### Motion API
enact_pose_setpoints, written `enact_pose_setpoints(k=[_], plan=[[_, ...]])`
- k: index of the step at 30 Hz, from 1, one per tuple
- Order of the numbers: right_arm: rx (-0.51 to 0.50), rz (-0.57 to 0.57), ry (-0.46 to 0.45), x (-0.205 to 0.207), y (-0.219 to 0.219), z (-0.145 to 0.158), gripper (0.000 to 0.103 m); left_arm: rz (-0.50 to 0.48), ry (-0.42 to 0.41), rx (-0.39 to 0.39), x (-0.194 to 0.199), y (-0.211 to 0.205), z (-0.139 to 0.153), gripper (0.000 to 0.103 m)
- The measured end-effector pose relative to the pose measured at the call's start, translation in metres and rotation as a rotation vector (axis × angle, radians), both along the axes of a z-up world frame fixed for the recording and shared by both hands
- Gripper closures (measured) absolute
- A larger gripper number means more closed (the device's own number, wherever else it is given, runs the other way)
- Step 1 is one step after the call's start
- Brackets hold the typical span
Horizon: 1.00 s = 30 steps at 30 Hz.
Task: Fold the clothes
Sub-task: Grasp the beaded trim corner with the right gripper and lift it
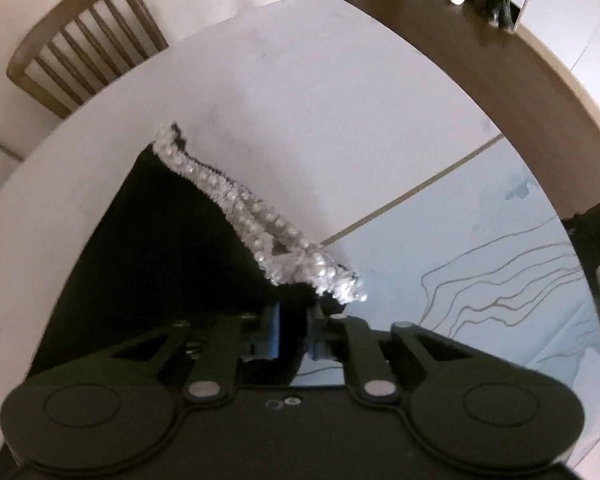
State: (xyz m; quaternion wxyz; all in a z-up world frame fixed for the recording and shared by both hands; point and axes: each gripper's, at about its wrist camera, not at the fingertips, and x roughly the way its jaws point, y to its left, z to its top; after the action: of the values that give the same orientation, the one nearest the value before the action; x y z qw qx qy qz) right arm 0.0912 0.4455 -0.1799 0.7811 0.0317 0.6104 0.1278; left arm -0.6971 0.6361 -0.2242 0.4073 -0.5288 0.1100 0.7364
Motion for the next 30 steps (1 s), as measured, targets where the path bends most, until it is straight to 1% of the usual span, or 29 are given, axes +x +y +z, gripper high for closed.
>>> enact_pose_setpoints(k=[4, 6, 8, 13, 16, 19, 21, 22, 25, 27, 30], plan=[[-0.014, -0.014, -0.03, -0.003, -0.006, 0.003, 0.0, 0.032, -0.007, -0.052, -0.012, -0.009, -0.015, 0.002], [-0.033, -0.011, -0.033, -0.005, -0.007, 0.0, 0.0, 0.049, -0.017, -0.076, -0.016, -0.014, -0.022, 0.002], [-0.048, -0.01, -0.02, -0.006, -0.007, -0.005, 0.0, 0.054, -0.023, -0.083, -0.018, -0.018, -0.027, 0.002], [-0.029, -0.081, 0.025, -0.002, -0.016, 0.006, 0.0, 0.045, -0.025, -0.082, -0.019, -0.019, -0.028, 0.002], [0.001, -0.136, 0.043, -0.004, -0.027, 0.007, 0.0, 0.039, -0.026, -0.079, -0.021, -0.019, -0.029, 0.002], [0.049, -0.141, 0.059, -0.005, -0.026, 0.003, 0.0, 0.035, -0.028, -0.074, -0.023, -0.025, -0.028, 0.002], [0.046, -0.119, 0.062, -0.005, -0.014, 0.0, 0.0, 0.03, -0.027, -0.076, -0.023, -0.024, -0.028, 0.002], [0.029, -0.104, 0.056, -0.007, -0.001, -0.001, 0.0, 0.029, -0.027, -0.077, -0.023, -0.023, -0.027, 0.002], [-0.026, -0.063, 0.037, -0.009, 0.02, -0.004, 0.0, 0.021, -0.03, -0.061, -0.022, -0.021, -0.023, 0.002], [-0.067, -0.032, 0.007, -0.013, 0.029, -0.003, 0.0, -0.001, -0.028, -0.039, -0.018, -0.017, -0.016, 0.002], [-0.111, 0.033, -0.054, -0.01, 0.039, -0.002, 0.0, -0.058, -0.015, -0.012, -0.01, -0.005, -0.005, 0.002]])
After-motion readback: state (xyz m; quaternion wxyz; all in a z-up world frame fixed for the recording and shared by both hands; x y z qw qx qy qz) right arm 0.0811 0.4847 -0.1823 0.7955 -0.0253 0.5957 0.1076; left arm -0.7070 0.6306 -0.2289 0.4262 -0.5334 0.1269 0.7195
